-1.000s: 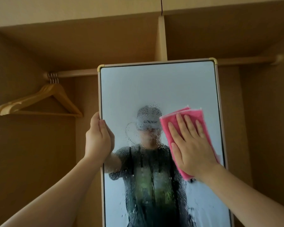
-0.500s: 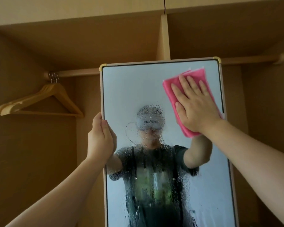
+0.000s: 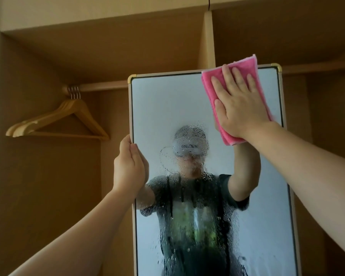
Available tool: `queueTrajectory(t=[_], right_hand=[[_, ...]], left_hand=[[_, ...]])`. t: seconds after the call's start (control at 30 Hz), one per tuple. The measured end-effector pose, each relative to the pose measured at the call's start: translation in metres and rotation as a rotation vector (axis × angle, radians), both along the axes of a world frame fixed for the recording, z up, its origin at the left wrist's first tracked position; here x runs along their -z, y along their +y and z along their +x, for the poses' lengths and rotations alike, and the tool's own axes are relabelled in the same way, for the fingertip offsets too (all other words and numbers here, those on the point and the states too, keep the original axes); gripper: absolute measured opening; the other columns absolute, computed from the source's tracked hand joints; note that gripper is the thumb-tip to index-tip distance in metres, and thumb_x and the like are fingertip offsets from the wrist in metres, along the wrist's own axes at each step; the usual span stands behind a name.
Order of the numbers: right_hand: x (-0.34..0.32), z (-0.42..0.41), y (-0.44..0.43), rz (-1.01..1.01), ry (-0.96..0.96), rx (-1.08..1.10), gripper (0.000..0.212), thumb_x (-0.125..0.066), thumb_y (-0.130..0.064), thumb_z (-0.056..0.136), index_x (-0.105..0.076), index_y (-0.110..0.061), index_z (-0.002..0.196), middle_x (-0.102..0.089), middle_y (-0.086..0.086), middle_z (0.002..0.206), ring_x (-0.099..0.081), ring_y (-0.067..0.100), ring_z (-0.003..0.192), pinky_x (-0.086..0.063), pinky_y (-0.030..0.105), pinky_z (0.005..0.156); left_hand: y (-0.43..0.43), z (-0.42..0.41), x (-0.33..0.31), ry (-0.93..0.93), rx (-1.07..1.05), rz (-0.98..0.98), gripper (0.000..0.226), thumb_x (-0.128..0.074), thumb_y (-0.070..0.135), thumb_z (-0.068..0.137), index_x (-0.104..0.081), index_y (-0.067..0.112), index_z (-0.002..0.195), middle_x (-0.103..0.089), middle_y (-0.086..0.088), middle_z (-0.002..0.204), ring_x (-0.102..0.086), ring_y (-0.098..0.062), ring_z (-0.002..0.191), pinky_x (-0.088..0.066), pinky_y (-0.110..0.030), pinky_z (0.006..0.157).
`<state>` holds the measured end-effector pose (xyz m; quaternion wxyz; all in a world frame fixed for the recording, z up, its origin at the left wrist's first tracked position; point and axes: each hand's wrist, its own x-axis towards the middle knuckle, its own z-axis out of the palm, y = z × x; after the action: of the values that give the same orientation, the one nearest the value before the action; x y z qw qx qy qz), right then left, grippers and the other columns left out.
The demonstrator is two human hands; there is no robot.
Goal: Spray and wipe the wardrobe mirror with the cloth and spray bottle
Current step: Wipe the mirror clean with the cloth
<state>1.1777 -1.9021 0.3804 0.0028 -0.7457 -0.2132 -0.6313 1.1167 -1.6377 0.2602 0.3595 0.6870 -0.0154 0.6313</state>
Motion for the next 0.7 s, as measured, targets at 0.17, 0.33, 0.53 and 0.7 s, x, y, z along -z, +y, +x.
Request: queueTrajectory(t=[0.17, 0.33, 0.53, 0.7], right_hand=[[-0.002, -0.004, 0.011, 0.006, -0.002, 0.006, 0.061, -0.018, -0.038, 0.097, -0.024, -0.014, 0.153, -0.015, 0.015, 0.161, -0.016, 0.038, 0.146, -0.007, 0.054, 0.118], [0.007, -0.008, 0.028, -0.041, -0.014, -0.008, 0.060, -0.020, -0.037, 0.097, -0.026, -0.014, 0.152, -0.020, 0.014, 0.160, -0.019, 0.039, 0.146, -0.007, 0.054, 0.118], [0.030, -0.009, 0.034, -0.055, -0.016, -0.026, 0.059, -0.024, -0.036, 0.097, -0.029, -0.012, 0.151, -0.024, 0.015, 0.159, -0.021, 0.039, 0.145, -0.010, 0.055, 0.118], [0.066, -0.013, 0.039, -0.055, 0.010, -0.044, 0.059, -0.024, -0.036, 0.098, -0.027, -0.011, 0.152, -0.023, 0.016, 0.159, -0.019, 0.038, 0.146, -0.011, 0.056, 0.119]], left_hand=[[0.000, 0.001, 0.000, -0.003, 0.004, 0.008, 0.041, -0.029, 0.031, 0.103, -0.040, 0.015, 0.139, -0.052, 0.025, 0.087, -0.055, 0.014, 0.079, -0.039, -0.014, 0.068], [0.002, 0.002, 0.001, -0.001, 0.001, 0.009, 0.040, -0.029, 0.031, 0.103, -0.040, 0.017, 0.138, -0.050, 0.028, 0.087, -0.052, 0.022, 0.079, -0.037, -0.011, 0.067], [0.000, 0.001, 0.001, -0.011, 0.016, 0.011, 0.041, -0.029, 0.031, 0.103, -0.040, 0.016, 0.139, -0.054, 0.021, 0.092, -0.055, 0.011, 0.082, -0.038, -0.017, 0.075], [0.001, 0.001, 0.001, -0.010, 0.030, 0.013, 0.040, -0.029, 0.028, 0.103, -0.040, 0.014, 0.140, -0.047, 0.031, 0.089, -0.048, 0.027, 0.081, -0.035, -0.008, 0.070]])
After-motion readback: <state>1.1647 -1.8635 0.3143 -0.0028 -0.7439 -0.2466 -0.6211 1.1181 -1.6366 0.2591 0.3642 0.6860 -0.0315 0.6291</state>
